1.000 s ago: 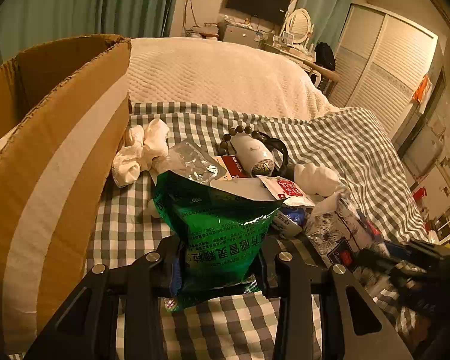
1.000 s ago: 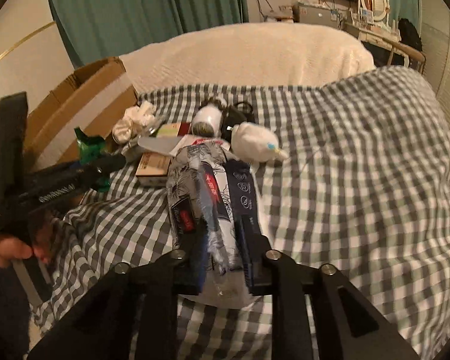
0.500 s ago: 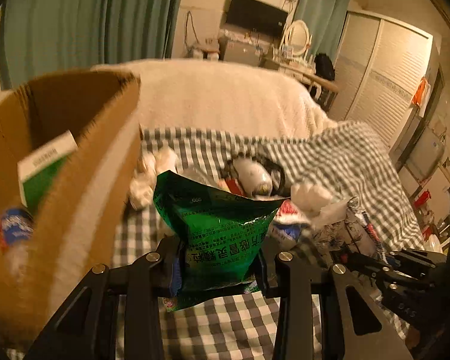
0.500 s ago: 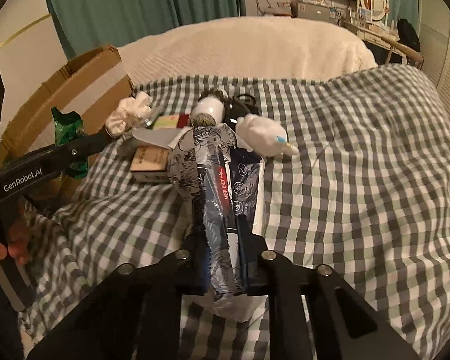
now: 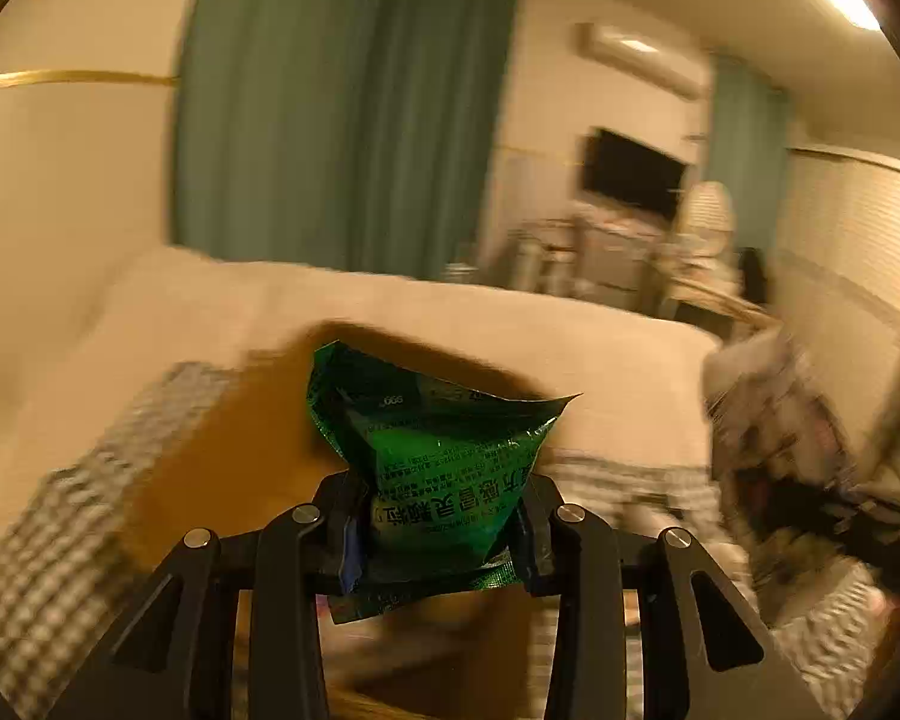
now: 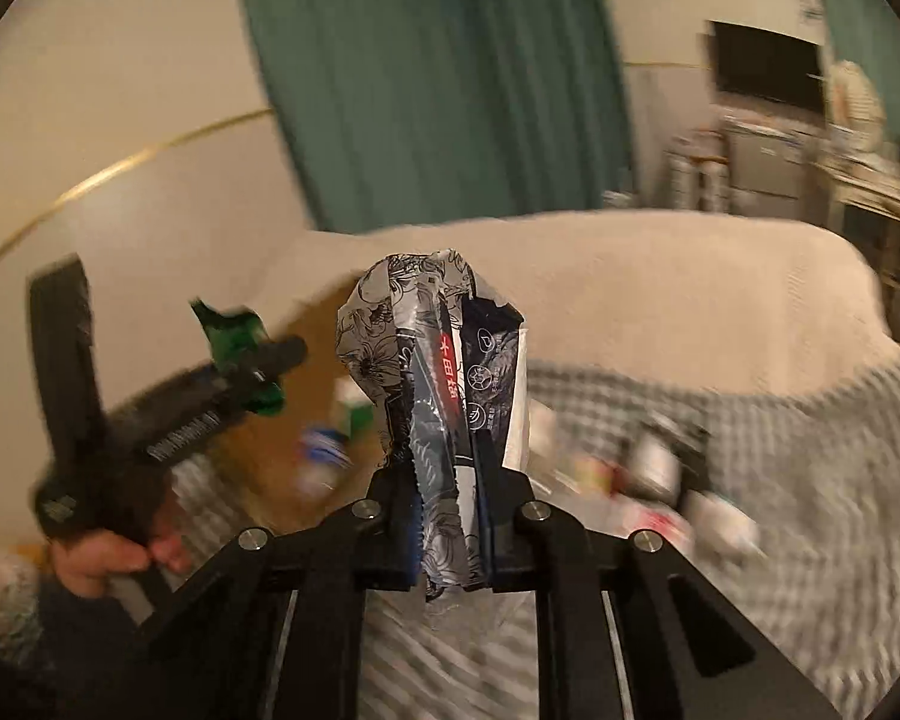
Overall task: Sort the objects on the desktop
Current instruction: 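Drop the snack bag and tissue pack into the cardboard box with both tools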
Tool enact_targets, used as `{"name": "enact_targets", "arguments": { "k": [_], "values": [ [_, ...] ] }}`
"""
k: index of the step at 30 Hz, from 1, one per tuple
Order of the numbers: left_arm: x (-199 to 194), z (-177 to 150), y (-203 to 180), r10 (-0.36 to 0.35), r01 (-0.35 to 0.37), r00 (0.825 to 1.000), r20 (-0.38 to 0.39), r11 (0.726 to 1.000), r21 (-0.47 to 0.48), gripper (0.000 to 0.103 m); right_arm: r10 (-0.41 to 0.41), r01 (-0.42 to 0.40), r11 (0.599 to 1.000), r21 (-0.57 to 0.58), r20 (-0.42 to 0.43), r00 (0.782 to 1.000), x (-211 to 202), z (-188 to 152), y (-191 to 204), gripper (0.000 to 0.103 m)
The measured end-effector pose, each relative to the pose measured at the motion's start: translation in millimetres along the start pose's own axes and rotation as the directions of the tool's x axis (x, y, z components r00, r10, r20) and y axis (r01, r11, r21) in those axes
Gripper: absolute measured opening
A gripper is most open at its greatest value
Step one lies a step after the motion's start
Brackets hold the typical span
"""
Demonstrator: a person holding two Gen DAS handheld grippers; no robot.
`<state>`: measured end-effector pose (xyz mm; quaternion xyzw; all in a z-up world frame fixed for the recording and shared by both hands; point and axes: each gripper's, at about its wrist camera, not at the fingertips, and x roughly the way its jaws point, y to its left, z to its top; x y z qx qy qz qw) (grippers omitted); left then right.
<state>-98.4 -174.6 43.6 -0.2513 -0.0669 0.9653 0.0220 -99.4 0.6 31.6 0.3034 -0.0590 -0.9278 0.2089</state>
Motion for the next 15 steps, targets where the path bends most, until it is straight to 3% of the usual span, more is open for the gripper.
{"name": "enact_targets", "arguments": {
  "k": [4, 9, 11, 13, 15],
  "values": [
    [27, -4, 36, 0.089, -0.091, 0.995, -0.040, 0.995, -0.035, 0.038, 0.087, -0.087, 0.996, -0.012, -0.038, 0.995, 58, 23, 30, 0.013],
    [56, -16, 55, 0.107, -0.114, 0.989, -0.102, 0.991, -0.072, 0.038, 0.080, -0.081, 0.997, -0.013, -0.098, 0.992, 123, 29, 49, 0.016],
    [64, -20, 50, 0.127, -0.134, 0.985, -0.119, 0.990, -0.046, 0.045, 0.063, -0.064, 0.998, -0.007, -0.094, 0.994, 131, 30, 49, 0.023],
    [67, -24, 50, 0.140, -0.146, 0.981, -0.136, 0.989, -0.030, 0.061, 0.058, -0.058, 0.998, 0.000, -0.094, 0.994, 133, 31, 47, 0.027],
    [68, -27, 49, 0.151, -0.156, 0.978, -0.141, 0.987, -0.026, 0.085, 0.049, -0.048, 0.999, 0.007, -0.078, 0.996, 129, 32, 42, 0.042]
  ]
}}
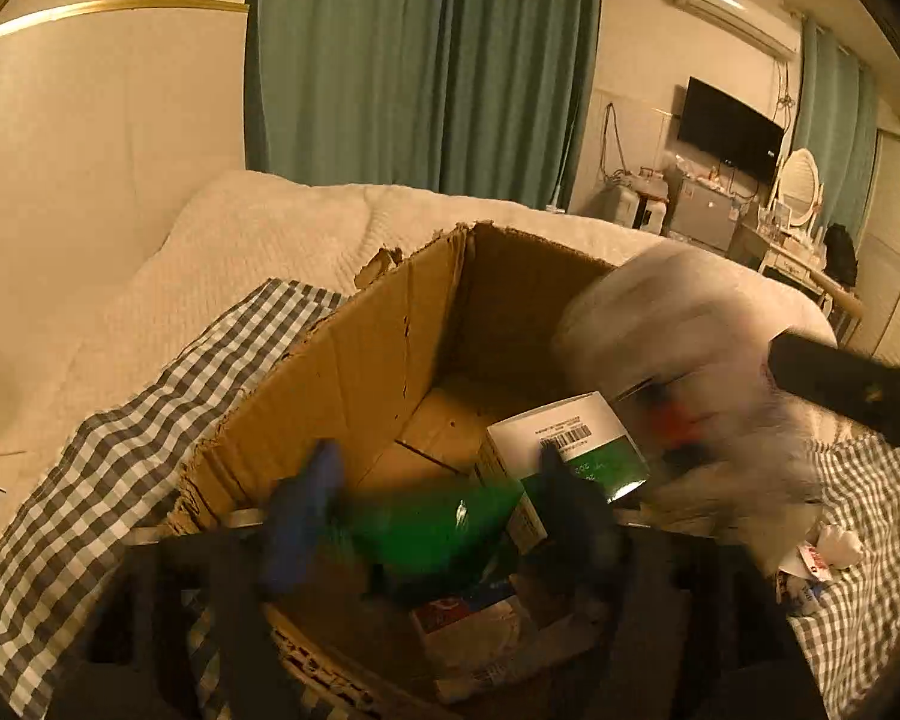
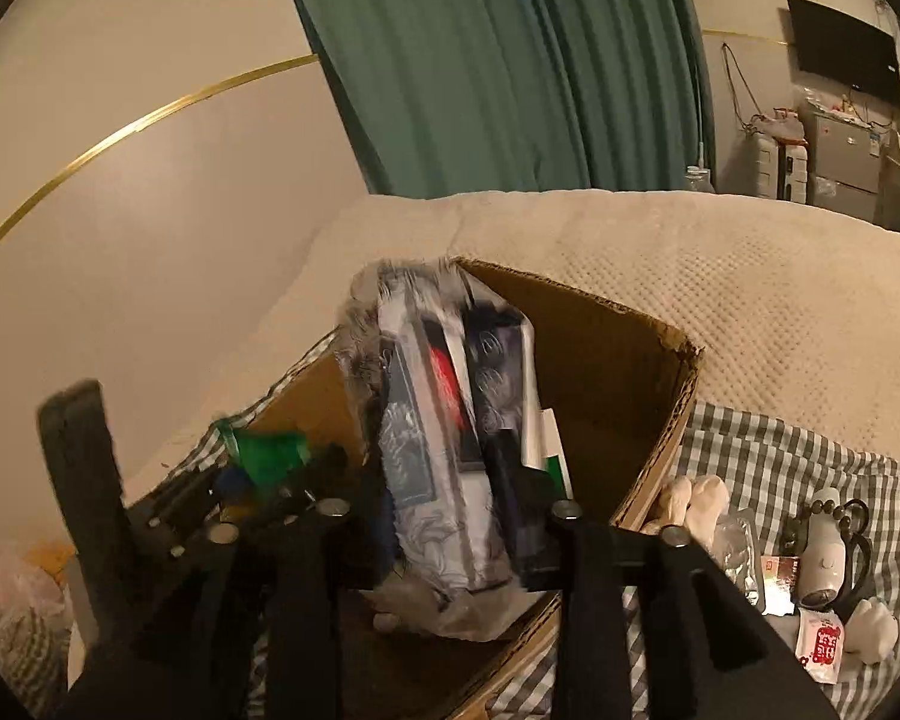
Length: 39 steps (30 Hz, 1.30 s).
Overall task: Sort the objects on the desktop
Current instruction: 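Drop the snack bag and tissue pack into the cardboard box with both tools, then grasp the toothbrush with the left tool while the right tool grasps the white plush toy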
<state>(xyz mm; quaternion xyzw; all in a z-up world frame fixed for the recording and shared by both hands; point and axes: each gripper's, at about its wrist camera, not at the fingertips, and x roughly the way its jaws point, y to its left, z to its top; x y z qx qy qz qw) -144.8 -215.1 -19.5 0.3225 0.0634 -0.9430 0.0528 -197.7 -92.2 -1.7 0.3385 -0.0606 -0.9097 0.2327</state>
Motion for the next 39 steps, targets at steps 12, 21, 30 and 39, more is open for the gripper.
{"name": "enact_targets", "arguments": {
  "k": [12, 21, 30, 39],
  "values": [
    [-50, 6, -34, -0.067, 0.065, 0.994, 0.091, 0.997, 0.029, 0.092, -0.235, 0.229, 0.972, 0.059, 0.128, 0.964, -129, -22, -62, 0.057],
    [-75, -40, -147, -0.307, 0.301, 0.951, 0.031, 0.946, 0.119, 0.093, -0.485, 0.475, 0.868, 0.147, 0.040, 0.874, -200, -100, -146, 0.057],
    [-37, -93, -219, -0.301, 0.329, 0.943, -0.144, 0.909, 0.256, 0.093, -0.445, 0.447, 0.860, 0.246, -0.069, 0.893, -175, -156, -208, 0.057],
    [-12, -103, -265, -0.275, 0.320, 0.947, -0.167, 0.868, 0.380, 0.093, -0.326, 0.350, 0.913, 0.212, -0.138, 0.935, -107, -140, -256, 0.057]
  ]
}}
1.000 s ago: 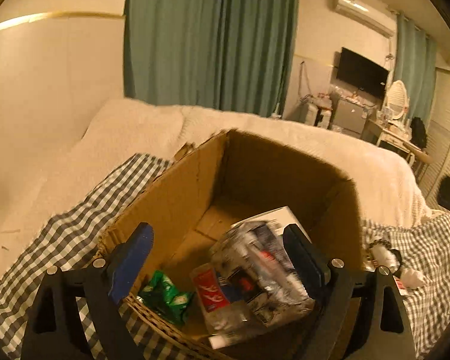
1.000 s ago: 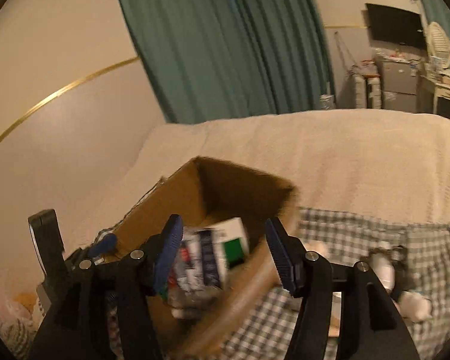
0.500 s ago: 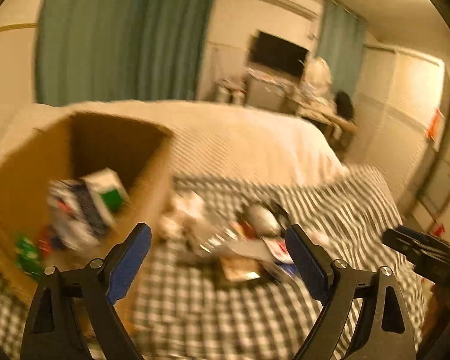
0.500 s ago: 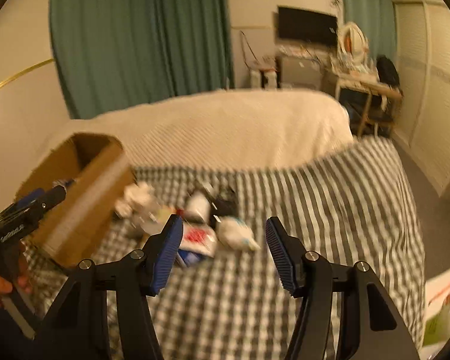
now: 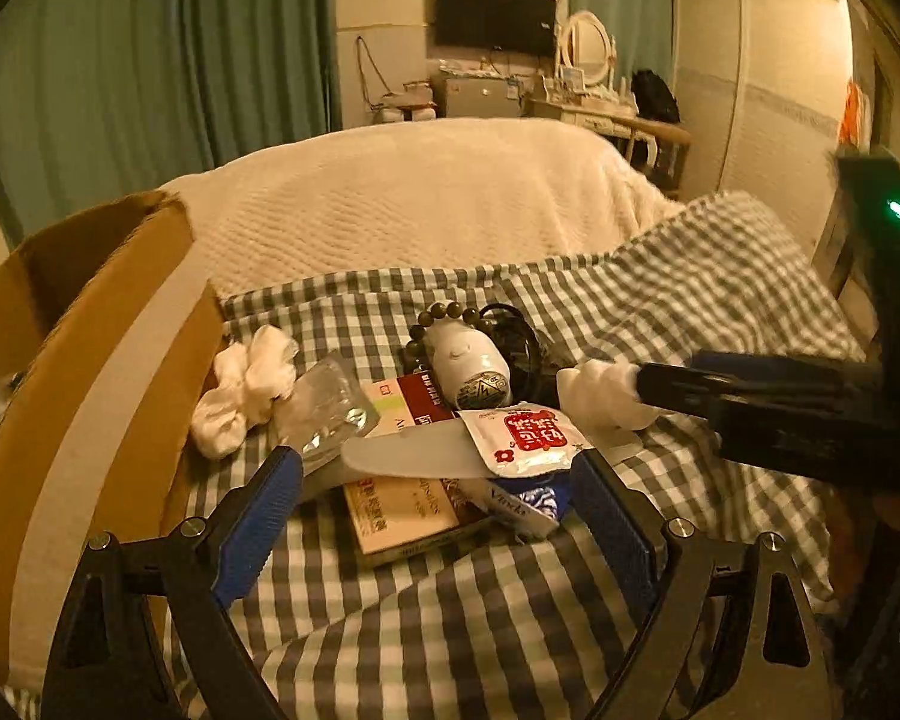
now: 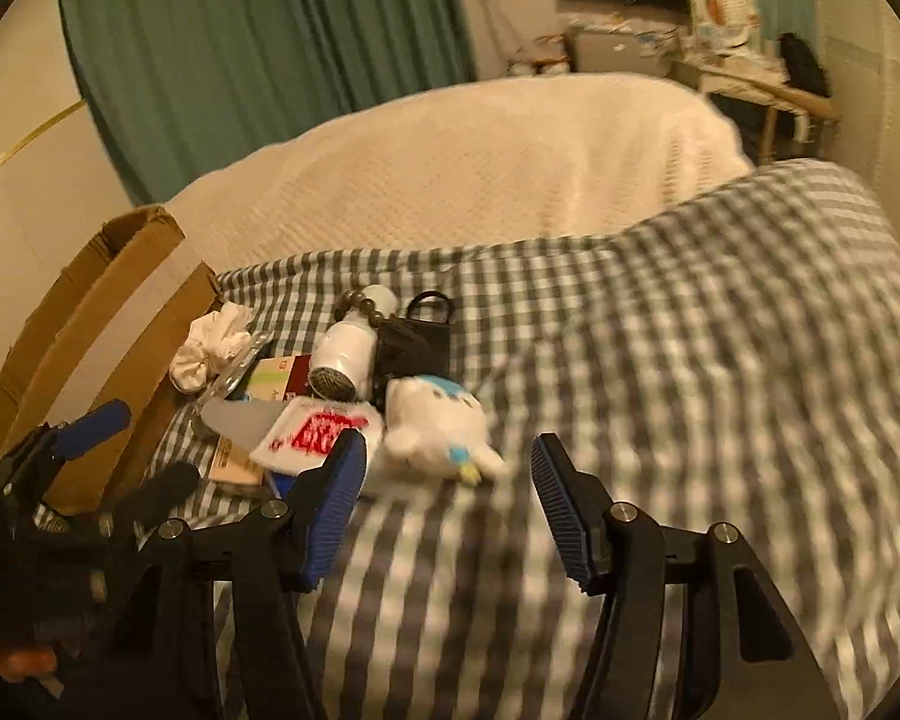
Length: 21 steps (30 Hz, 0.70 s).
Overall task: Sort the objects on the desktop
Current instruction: 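Grasp the toothbrush with the left tool while the right tool grasps the white plush toy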
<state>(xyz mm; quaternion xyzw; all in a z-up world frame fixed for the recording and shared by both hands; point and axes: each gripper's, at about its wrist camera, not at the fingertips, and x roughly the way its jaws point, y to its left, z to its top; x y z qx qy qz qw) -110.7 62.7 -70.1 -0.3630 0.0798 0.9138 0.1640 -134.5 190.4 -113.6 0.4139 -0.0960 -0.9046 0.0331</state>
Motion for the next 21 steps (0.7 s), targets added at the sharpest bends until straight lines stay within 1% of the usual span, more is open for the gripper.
{"name": "enact_targets", "arguments": {
  "k": [2, 4, 5, 6, 8, 12, 14, 17, 18, 19, 20, 21],
  "values": [
    [11, 3, -2, 0.007, -0.007, 1.000, -0.018, 1.000, 0.008, 0.093, 0.012, -0.013, 1.000, -0.012, -0.043, 0.999, 21, 7, 0, 0.057],
    [18, 5, -3, 0.000, 0.000, 1.000, -0.030, 1.000, 0.010, 0.093, 0.053, -0.053, 0.999, 0.001, -0.086, 0.995, 39, 10, -2, 0.056],
    [21, 5, -3, -0.002, 0.003, 0.999, -0.036, 1.000, 0.015, 0.093, 0.047, -0.046, 0.999, 0.006, -0.095, 0.994, 44, 8, -4, 0.047],
    [24, 4, -3, -0.004, 0.005, 0.999, -0.043, 1.000, 0.021, 0.093, 0.048, -0.047, 0.999, 0.015, -0.092, 0.995, 44, 6, -8, 0.047],
    [30, 5, -9, -0.009, 0.011, 0.998, -0.056, 0.999, 0.031, 0.093, 0.056, -0.054, 0.998, 0.025, -0.077, 0.995, 36, 3, -11, 0.046],
    [42, 11, -25, -0.055, 0.058, 0.995, -0.085, 0.997, 0.040, 0.093, -0.010, 0.009, 1.000, 0.024, 0.007, 1.000, 3, -3, -19, 0.046],
    [51, 17, -34, -0.077, 0.082, 0.991, -0.108, 0.996, 0.044, 0.093, -0.032, 0.031, 0.999, 0.040, 0.020, 0.999, -8, -6, -25, 0.046],
    [66, 23, -39, -0.087, 0.093, 0.985, -0.146, 0.995, 0.035, 0.092, -0.016, 0.014, 0.996, 0.090, 0.024, 1.000, -17, -6, -39, 0.046],
    [73, 23, -39, -0.081, 0.087, 0.982, -0.169, 0.996, 0.028, 0.084, -0.010, 0.007, 0.995, 0.103, 0.026, 1.000, -19, -7, -42, 0.046],
    [78, 22, -38, -0.050, 0.057, 0.981, -0.186, 0.998, 0.028, 0.075, -0.007, 0.004, 0.994, 0.110, 0.029, 1.000, -21, -8, -44, 0.046],
    [79, 22, -36, -0.036, 0.042, 0.982, -0.184, 0.999, 0.027, 0.072, -0.006, 0.003, 0.994, 0.111, 0.030, 1.000, -22, -8, -45, 0.046],
    [78, 21, -33, -0.044, 0.048, 0.983, -0.179, 0.999, 0.019, 0.068, -0.004, 0.000, 0.994, 0.109, 0.033, 0.999, -23, -9, -44, 0.046]
  ]
}}
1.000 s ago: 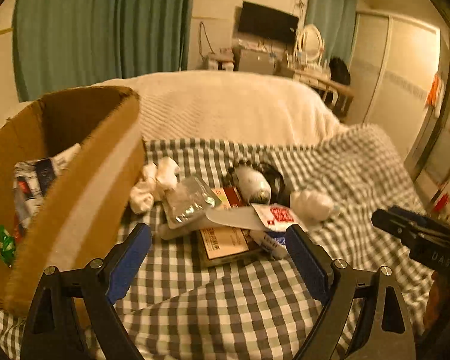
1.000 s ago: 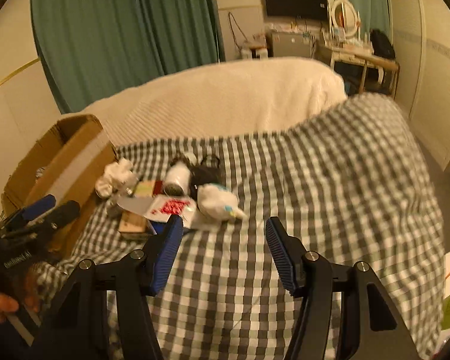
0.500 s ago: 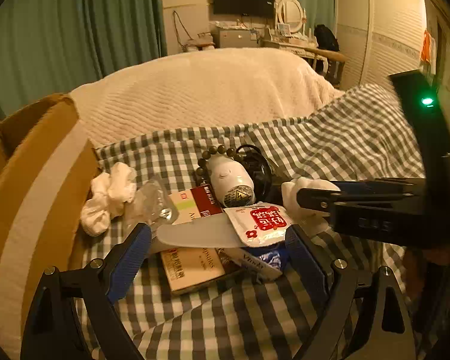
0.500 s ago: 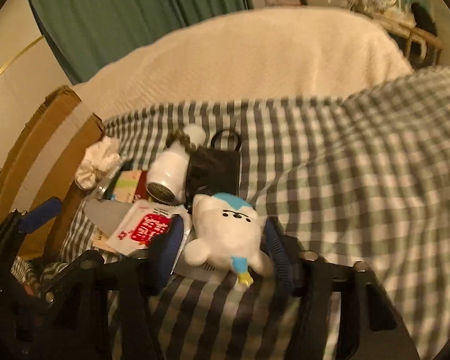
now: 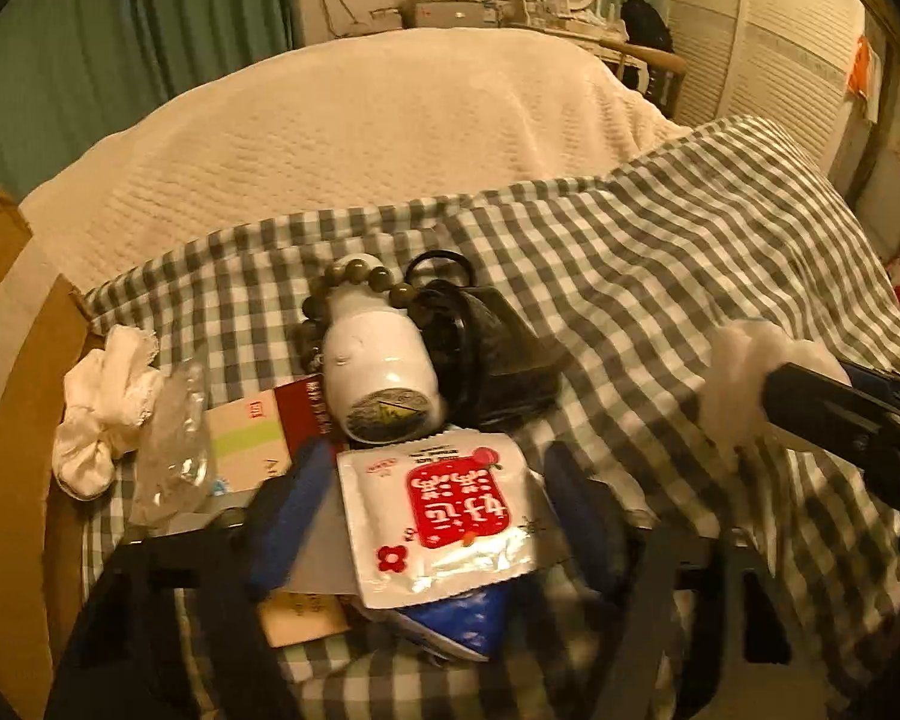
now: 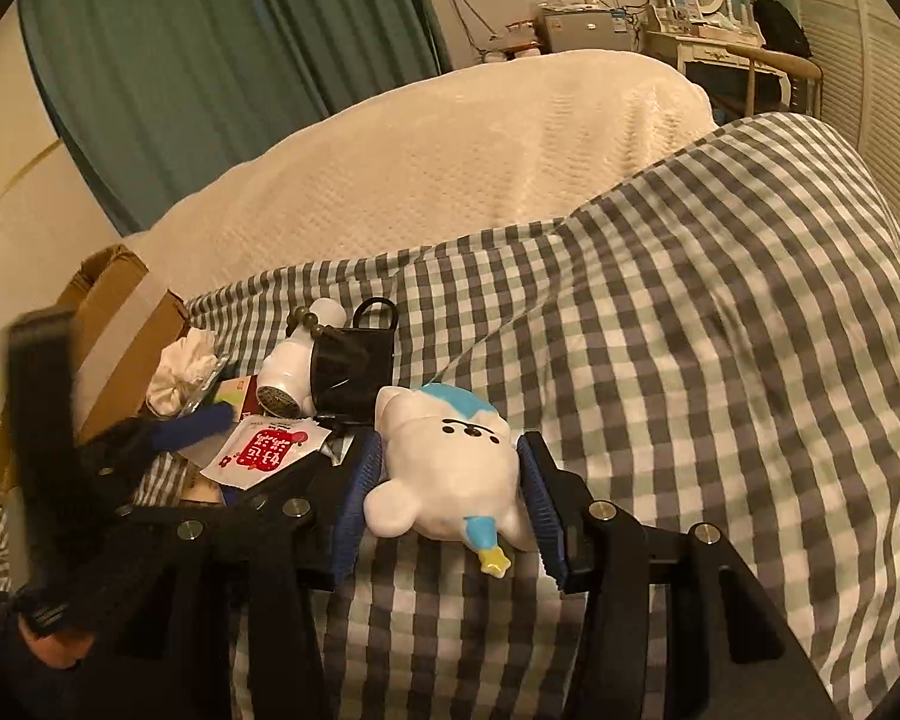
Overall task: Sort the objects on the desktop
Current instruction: 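Grasp the toothbrush with the left tool while the right tool grasps the white plush toy, then carry the toothbrush and plush toy into the cardboard box with both tools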
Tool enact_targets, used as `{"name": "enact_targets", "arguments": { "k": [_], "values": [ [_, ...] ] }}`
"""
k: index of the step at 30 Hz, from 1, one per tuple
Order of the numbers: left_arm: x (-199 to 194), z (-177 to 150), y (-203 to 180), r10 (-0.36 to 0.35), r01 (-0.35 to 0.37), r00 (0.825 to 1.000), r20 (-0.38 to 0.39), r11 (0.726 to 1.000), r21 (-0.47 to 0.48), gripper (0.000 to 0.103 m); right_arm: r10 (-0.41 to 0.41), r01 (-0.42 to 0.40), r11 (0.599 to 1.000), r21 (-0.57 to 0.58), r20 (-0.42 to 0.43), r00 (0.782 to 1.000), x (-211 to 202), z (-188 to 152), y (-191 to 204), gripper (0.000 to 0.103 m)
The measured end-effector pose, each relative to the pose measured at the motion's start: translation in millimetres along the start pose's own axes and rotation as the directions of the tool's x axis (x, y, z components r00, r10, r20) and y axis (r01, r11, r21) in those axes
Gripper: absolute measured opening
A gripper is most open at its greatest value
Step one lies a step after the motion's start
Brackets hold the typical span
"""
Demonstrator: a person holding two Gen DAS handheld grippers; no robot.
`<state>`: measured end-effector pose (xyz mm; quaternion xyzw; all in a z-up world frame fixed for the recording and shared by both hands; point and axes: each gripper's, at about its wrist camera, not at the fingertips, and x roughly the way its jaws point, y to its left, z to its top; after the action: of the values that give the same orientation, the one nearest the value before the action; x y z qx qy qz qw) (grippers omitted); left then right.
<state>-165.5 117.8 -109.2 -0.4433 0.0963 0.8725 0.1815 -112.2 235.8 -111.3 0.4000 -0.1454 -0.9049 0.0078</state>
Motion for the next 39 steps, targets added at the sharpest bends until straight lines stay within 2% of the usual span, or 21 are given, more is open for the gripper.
{"name": "enact_targets", "arguments": {
  "k": [2, 4, 12, 19, 31, 36, 39],
  "values": [
    [-3, -3, 3, -0.004, 0.004, 1.000, 0.001, 1.000, -0.005, 0.058, 0.001, -0.001, 1.000, -0.005, 0.006, 1.000, -1, -1, 0, 0.046],
    [-7, -6, 5, 0.011, -0.011, 1.000, 0.010, 1.000, 0.012, 0.040, 0.006, -0.006, 1.000, -0.005, 0.005, 1.000, -2, -3, -1, 0.046],
    [-31, -17, 11, -0.036, 0.036, 0.997, 0.074, 0.999, 0.005, 0.016, -0.013, 0.013, 1.000, -0.020, 0.024, 1.000, -15, -11, 2, 0.046],
    [-55, -30, 32, -0.078, 0.085, 0.992, 0.097, 0.994, -0.068, 0.007, -0.021, 0.021, 0.999, -0.025, 0.022, 1.000, -36, -29, 13, 0.046],
    [-101, -55, 69, -0.142, 0.175, 0.971, 0.191, 0.969, -0.173, 0.007, -0.006, 0.006, 0.999, -0.033, 0.010, 1.000, -67, -53, 43, 0.046],
    [-141, -50, 79, -0.108, 0.161, 0.953, 0.284, 0.972, -0.171, 0.007, 0.034, -0.033, 0.998, -0.050, 0.024, 0.999, -82, -49, 67, 0.046],
    [-171, -41, 95, -0.067, 0.139, 0.936, 0.347, 0.973, -0.185, 0.007, 0.079, -0.074, 0.993, -0.092, 0.053, 0.995, -96, -36, 91, 0.046]
  ]
}}
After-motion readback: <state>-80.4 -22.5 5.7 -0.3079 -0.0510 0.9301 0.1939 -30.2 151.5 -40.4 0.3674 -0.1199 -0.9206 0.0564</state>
